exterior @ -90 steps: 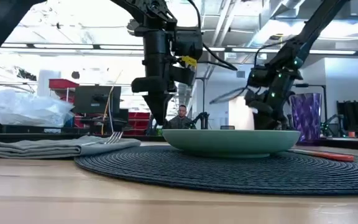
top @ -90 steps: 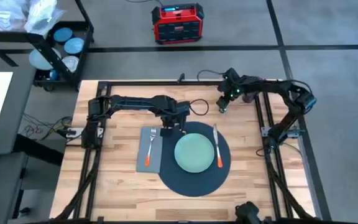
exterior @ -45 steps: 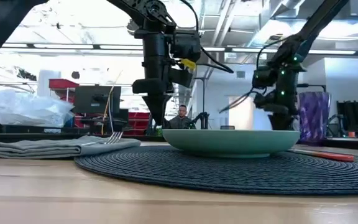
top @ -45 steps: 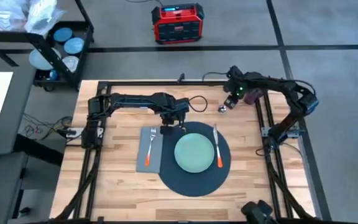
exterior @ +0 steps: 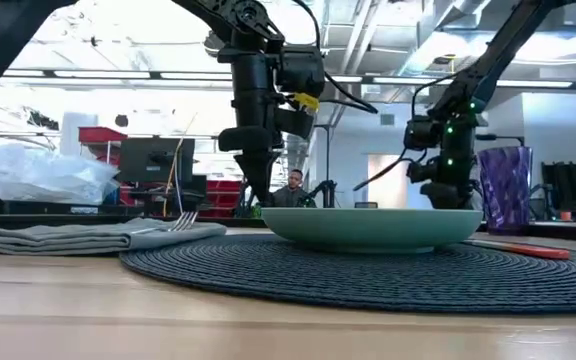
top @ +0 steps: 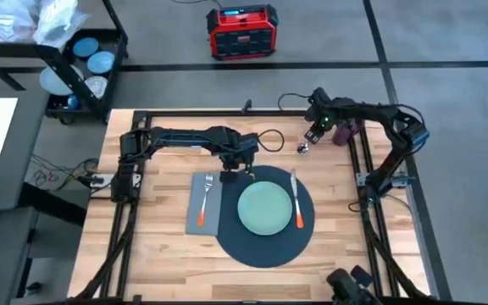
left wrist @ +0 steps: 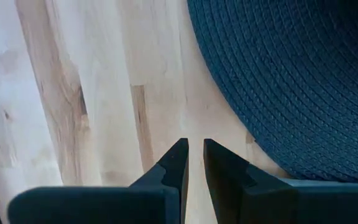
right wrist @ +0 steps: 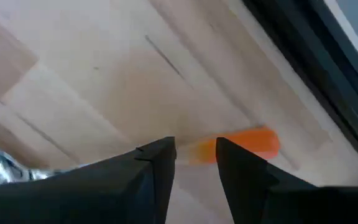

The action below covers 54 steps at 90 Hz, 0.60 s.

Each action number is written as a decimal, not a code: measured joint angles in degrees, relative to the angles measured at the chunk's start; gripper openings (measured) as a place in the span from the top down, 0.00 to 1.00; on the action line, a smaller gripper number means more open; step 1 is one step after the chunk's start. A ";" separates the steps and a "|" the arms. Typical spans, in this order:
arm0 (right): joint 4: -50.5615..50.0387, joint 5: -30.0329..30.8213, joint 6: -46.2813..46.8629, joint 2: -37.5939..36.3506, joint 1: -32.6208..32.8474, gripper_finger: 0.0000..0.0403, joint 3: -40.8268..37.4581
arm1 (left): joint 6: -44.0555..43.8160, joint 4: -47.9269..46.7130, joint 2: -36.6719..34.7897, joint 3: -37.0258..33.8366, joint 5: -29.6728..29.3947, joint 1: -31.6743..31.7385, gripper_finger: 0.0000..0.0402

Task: Set table place
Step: Put the orange spoon on the blue placemat

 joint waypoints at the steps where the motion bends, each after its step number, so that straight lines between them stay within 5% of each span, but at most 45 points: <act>1: -0.17 -0.05 0.14 0.33 0.00 0.73 0.00 | -0.14 -0.06 0.00 0.00 0.00 -0.03 0.91; 20: -2.97 -0.29 3.23 3.41 2.92 0.73 0.31 | -1.60 -1.18 -0.02 -0.04 0.01 -0.90 0.91; 54: -8.05 -1.87 8.75 -1.54 13.61 0.73 -0.67 | -2.00 -2.47 -0.03 -0.04 0.00 -1.46 0.91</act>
